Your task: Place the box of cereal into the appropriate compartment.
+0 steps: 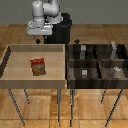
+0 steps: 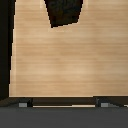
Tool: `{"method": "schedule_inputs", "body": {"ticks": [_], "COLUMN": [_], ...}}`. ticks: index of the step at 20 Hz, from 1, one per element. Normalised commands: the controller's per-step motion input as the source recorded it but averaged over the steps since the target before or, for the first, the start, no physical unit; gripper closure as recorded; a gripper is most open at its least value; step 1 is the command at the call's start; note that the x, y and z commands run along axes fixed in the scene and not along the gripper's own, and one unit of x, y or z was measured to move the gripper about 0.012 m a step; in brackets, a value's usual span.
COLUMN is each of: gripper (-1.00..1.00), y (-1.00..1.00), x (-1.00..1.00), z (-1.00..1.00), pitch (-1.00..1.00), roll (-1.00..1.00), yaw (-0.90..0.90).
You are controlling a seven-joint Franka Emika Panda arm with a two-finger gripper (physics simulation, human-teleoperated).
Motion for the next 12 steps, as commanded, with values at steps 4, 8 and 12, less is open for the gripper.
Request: {"method": "schedule_inputs", "body": {"ticks": [4,8,12], "gripper": [-1.00,-1.00,-1.00], "y": [-0.50,0.00,0.00], "x": [0.00,0.08,0.75], "z": [0.25,0.75,0.00], "pitch": [0.00,0.00,0.00], "roll": [0.00,0.00,0.00], "yaw": [0.00,0.00,0.00]}}
